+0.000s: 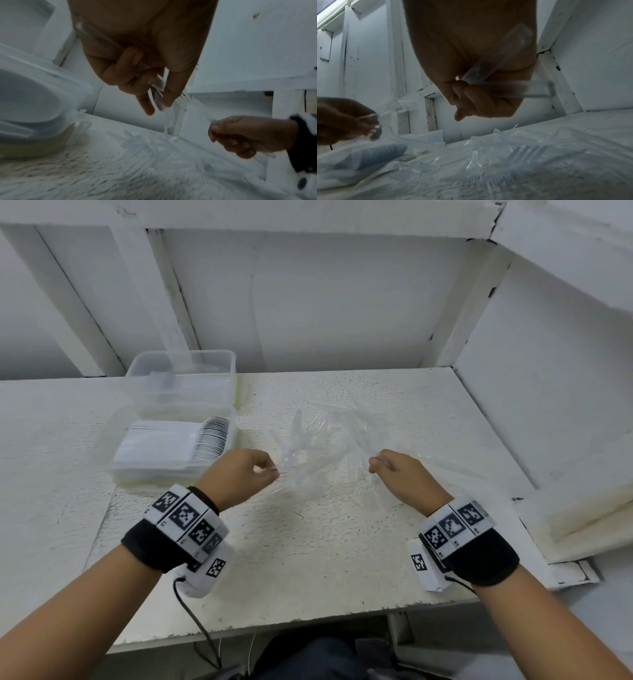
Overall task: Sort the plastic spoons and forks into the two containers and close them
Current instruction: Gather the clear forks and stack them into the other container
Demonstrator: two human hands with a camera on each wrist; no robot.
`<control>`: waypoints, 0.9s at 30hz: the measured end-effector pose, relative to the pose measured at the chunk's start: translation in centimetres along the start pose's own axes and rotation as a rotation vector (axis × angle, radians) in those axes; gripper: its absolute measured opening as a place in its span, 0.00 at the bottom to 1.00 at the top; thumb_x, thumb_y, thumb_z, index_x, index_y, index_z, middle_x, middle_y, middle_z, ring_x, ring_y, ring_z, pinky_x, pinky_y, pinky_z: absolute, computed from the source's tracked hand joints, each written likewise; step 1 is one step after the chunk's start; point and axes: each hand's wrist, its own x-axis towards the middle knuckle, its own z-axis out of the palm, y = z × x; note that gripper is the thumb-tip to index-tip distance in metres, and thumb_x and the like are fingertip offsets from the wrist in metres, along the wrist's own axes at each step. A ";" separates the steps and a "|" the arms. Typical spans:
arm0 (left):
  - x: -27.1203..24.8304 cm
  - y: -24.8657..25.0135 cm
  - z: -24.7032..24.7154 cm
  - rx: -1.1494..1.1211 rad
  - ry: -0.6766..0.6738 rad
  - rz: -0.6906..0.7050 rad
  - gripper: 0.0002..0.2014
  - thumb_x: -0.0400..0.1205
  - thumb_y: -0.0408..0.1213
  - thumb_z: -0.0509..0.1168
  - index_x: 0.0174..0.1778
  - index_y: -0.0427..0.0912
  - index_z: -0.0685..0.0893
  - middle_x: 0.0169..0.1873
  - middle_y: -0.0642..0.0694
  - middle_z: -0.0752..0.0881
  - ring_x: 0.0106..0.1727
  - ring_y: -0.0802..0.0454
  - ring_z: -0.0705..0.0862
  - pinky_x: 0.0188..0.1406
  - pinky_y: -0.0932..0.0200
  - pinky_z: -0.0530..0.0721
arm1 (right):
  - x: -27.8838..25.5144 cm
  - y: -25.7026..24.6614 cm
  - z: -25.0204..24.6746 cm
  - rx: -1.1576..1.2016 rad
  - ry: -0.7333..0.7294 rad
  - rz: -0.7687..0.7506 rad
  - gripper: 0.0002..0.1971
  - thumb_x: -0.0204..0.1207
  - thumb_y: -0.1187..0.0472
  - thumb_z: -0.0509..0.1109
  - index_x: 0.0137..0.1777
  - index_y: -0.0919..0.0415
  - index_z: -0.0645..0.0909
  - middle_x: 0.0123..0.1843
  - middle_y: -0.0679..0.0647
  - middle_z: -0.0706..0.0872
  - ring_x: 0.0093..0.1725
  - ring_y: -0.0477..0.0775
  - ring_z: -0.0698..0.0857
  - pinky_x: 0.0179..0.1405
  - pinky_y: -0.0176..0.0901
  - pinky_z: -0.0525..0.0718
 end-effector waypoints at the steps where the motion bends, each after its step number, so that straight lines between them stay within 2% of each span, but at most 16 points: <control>1: -0.4 0.2 -0.5 -0.022 0.052 0.013 0.08 0.81 0.42 0.64 0.45 0.43 0.85 0.37 0.55 0.83 0.34 0.60 0.76 0.33 0.65 0.69 | 0.1 -0.2 0.1 -0.013 -0.002 -0.016 0.19 0.84 0.53 0.56 0.52 0.71 0.78 0.42 0.57 0.80 0.39 0.51 0.75 0.33 0.39 0.68; 4: -1.1 0.8 -1.8 -0.200 0.152 -0.016 0.09 0.83 0.40 0.61 0.41 0.39 0.79 0.27 0.55 0.74 0.25 0.58 0.69 0.26 0.63 0.65 | 0.5 -0.6 0.4 -0.041 -0.030 -0.048 0.16 0.83 0.54 0.58 0.45 0.68 0.77 0.37 0.55 0.79 0.37 0.51 0.74 0.31 0.40 0.68; 6: -1.2 0.9 -2.6 -0.434 0.199 -0.054 0.12 0.85 0.39 0.57 0.44 0.35 0.80 0.32 0.50 0.78 0.29 0.55 0.72 0.30 0.61 0.70 | 0.7 -1.0 0.7 -0.090 -0.063 -0.087 0.13 0.83 0.54 0.60 0.42 0.64 0.77 0.33 0.50 0.77 0.36 0.52 0.75 0.32 0.40 0.68; 7: -1.2 0.8 -2.8 -0.568 0.220 -0.069 0.12 0.85 0.38 0.56 0.46 0.36 0.81 0.39 0.48 0.82 0.35 0.54 0.77 0.35 0.59 0.74 | 1.0 -1.3 0.9 -0.145 -0.080 -0.124 0.13 0.82 0.54 0.61 0.45 0.63 0.79 0.34 0.50 0.79 0.37 0.52 0.77 0.33 0.40 0.69; 9: -1.2 0.4 -3.1 -0.725 0.256 -0.096 0.14 0.83 0.37 0.53 0.48 0.38 0.84 0.54 0.49 0.85 0.53 0.52 0.81 0.49 0.56 0.79 | 1.7 -2.0 1.3 -0.313 -0.116 -0.226 0.13 0.83 0.54 0.60 0.57 0.59 0.83 0.45 0.52 0.85 0.44 0.53 0.82 0.39 0.40 0.74; 11: -1.0 0.0 -3.0 -0.801 0.255 -0.129 0.18 0.83 0.35 0.49 0.53 0.28 0.82 0.56 0.47 0.87 0.62 0.49 0.80 0.62 0.53 0.77 | 2.8 -2.7 1.9 -0.497 -0.155 -0.326 0.16 0.83 0.54 0.59 0.68 0.52 0.78 0.58 0.52 0.82 0.52 0.55 0.83 0.45 0.41 0.76; 12: -1.0 -0.3 -2.9 -0.871 0.249 -0.140 0.19 0.83 0.35 0.48 0.53 0.24 0.80 0.53 0.43 0.88 0.63 0.46 0.81 0.63 0.53 0.77 | 3.3 -3.1 2.2 -0.561 -0.172 -0.365 0.18 0.83 0.54 0.59 0.72 0.49 0.75 0.61 0.52 0.79 0.52 0.55 0.83 0.44 0.40 0.76; 13: -0.9 -0.4 -2.9 -0.972 0.241 -0.147 0.19 0.83 0.35 0.48 0.51 0.23 0.79 0.48 0.41 0.90 0.60 0.44 0.83 0.62 0.54 0.78 | 3.9 -3.5 2.6 -0.615 -0.184 -0.401 0.19 0.84 0.54 0.59 0.73 0.48 0.73 0.64 0.52 0.76 0.52 0.55 0.83 0.42 0.40 0.75; 15: -1.2 -0.2 -2.8 -1.077 0.240 -0.186 0.16 0.83 0.33 0.47 0.46 0.33 0.80 0.40 0.44 0.91 0.54 0.48 0.87 0.56 0.59 0.78 | 4.7 -4.3 3.3 -0.710 -0.199 -0.470 0.20 0.84 0.53 0.59 0.75 0.46 0.70 0.69 0.51 0.71 0.49 0.55 0.83 0.39 0.39 0.72; 16: -1.3 -0.1 -2.8 -1.086 0.253 -0.200 0.15 0.84 0.32 0.47 0.45 0.37 0.80 0.40 0.47 0.91 0.55 0.50 0.86 0.57 0.60 0.77 | 5.0 -4.6 3.7 -0.748 -0.207 -0.495 0.20 0.84 0.53 0.59 0.76 0.46 0.70 0.70 0.51 0.69 0.49 0.55 0.83 0.38 0.39 0.71; 19: -1.4 -0.2 -2.6 -1.136 0.262 -0.161 0.19 0.82 0.30 0.46 0.42 0.40 0.84 0.53 0.46 0.88 0.63 0.51 0.81 0.65 0.58 0.75 | 5.5 -5.5 4.9 -0.809 -0.273 -0.532 0.20 0.83 0.51 0.60 0.74 0.49 0.72 0.71 0.52 0.69 0.51 0.57 0.83 0.41 0.42 0.77; 21: -1.6 -0.1 -2.7 -1.154 0.288 -0.126 0.24 0.82 0.28 0.47 0.31 0.47 0.85 0.57 0.46 0.87 0.62 0.53 0.80 0.67 0.57 0.74 | 5.5 -5.8 5.4 -0.827 -0.302 -0.554 0.17 0.82 0.53 0.61 0.69 0.55 0.77 0.69 0.54 0.71 0.51 0.59 0.83 0.44 0.45 0.79; 22: -1.6 -0.2 -2.7 -1.170 0.304 -0.118 0.24 0.82 0.28 0.47 0.27 0.47 0.82 0.55 0.46 0.88 0.61 0.54 0.81 0.65 0.58 0.75 | 5.5 -5.9 5.6 -0.832 -0.303 -0.568 0.16 0.82 0.54 0.62 0.66 0.58 0.78 0.68 0.55 0.72 0.50 0.60 0.83 0.43 0.45 0.79; 24: -1.7 -0.1 -2.8 -1.213 0.311 -0.105 0.22 0.83 0.26 0.47 0.28 0.42 0.79 0.47 0.45 0.90 0.58 0.53 0.84 0.57 0.63 0.81 | 5.4 -5.8 5.9 -0.830 -0.305 -0.578 0.15 0.82 0.56 0.61 0.64 0.61 0.78 0.66 0.56 0.74 0.50 0.61 0.83 0.44 0.46 0.79; 26: -1.6 -0.3 -2.9 -1.274 0.293 -0.086 0.21 0.82 0.27 0.46 0.30 0.38 0.82 0.41 0.42 0.90 0.55 0.50 0.86 0.47 0.67 0.84 | 5.0 -5.7 6.0 -0.818 -0.308 -0.581 0.15 0.82 0.57 0.60 0.65 0.61 0.77 0.65 0.55 0.76 0.51 0.60 0.83 0.44 0.46 0.79; 27: -1.6 -0.5 -2.8 -1.301 0.280 -0.082 0.24 0.82 0.28 0.46 0.28 0.39 0.84 0.39 0.41 0.89 0.52 0.49 0.86 0.46 0.66 0.84 | 4.8 -5.5 6.0 -0.809 -0.306 -0.585 0.15 0.81 0.58 0.60 0.65 0.61 0.76 0.64 0.55 0.77 0.51 0.60 0.83 0.44 0.46 0.78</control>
